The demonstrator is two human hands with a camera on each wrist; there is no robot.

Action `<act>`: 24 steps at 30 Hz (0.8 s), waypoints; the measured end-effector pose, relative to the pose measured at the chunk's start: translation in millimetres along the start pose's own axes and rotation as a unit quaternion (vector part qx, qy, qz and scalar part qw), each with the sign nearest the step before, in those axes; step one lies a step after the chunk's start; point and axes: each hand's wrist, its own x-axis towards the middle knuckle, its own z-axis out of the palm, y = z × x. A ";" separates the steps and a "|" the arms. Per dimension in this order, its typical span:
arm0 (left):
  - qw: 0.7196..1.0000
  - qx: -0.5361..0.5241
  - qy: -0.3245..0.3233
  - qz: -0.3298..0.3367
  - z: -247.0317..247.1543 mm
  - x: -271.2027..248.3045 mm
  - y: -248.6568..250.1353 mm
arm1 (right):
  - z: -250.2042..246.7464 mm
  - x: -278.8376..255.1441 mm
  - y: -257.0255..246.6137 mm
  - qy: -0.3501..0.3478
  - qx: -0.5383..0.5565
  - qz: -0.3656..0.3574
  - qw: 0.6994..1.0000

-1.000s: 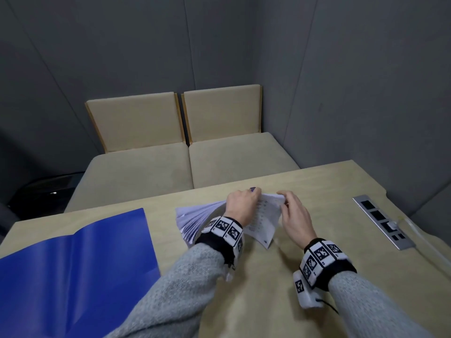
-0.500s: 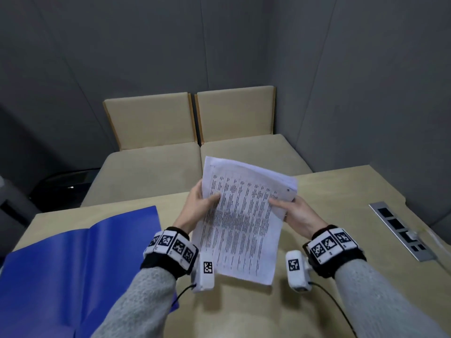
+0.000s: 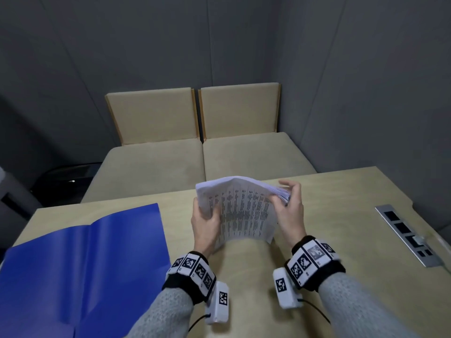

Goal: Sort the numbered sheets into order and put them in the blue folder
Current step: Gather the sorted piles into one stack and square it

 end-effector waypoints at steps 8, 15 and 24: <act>1.000 -0.002 -0.021 -0.007 0.7 12.7 -5.8 | -4.0 12.9 2.6 -0.066 -0.236 -0.179 0.953; 0.979 0.017 -0.136 -0.150 -7.5 26.0 -15.6 | 5.8 54.2 29.1 -0.100 -0.255 -0.046 0.961; 0.924 0.099 -0.111 -0.353 -7.7 4.4 -125.4 | 13.8 39.4 151.5 -0.247 -0.240 0.250 0.905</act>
